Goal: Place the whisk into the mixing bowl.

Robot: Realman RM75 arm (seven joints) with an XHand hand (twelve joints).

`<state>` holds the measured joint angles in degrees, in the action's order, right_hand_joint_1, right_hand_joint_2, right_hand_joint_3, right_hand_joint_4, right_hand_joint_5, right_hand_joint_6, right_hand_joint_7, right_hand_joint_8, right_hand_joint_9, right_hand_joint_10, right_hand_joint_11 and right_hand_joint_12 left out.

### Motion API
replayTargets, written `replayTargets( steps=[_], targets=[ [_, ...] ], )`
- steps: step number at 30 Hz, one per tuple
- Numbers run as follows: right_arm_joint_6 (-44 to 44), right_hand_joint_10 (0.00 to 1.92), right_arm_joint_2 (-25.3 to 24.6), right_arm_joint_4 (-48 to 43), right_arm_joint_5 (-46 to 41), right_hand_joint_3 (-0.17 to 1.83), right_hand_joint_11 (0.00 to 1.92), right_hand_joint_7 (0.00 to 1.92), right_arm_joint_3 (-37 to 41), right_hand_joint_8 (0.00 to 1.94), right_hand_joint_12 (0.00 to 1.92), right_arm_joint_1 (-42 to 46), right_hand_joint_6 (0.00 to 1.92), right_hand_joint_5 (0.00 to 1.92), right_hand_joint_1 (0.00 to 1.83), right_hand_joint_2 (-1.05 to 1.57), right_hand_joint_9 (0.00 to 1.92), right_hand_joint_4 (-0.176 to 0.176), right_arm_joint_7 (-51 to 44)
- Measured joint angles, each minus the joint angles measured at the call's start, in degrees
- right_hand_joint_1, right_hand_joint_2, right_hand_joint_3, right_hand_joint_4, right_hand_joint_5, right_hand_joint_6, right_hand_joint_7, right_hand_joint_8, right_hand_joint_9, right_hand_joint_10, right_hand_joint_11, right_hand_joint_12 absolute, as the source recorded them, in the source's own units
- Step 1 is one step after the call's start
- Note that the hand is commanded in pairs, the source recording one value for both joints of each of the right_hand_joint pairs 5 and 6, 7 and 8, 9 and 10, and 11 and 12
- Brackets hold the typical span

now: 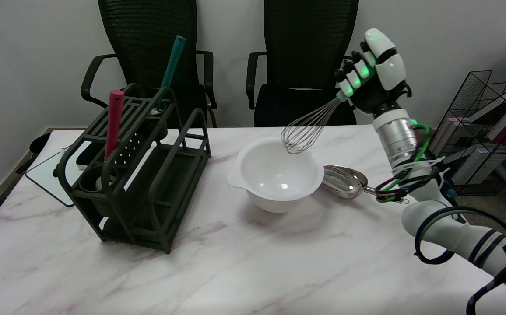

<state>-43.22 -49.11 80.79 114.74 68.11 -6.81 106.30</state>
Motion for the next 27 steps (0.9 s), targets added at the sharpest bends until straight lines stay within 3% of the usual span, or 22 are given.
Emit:
replayTargets(
  steps=[27],
  targets=[
    [12.12, 1.92, -1.46, -20.56, 0.86, 0.83, 1.92, 1.92, -18.58, 1.92, 1.92, -17.56, 1.92, 1.92, 0.87, 1.57, 1.92, 0.0, 10.1]
  ],
)
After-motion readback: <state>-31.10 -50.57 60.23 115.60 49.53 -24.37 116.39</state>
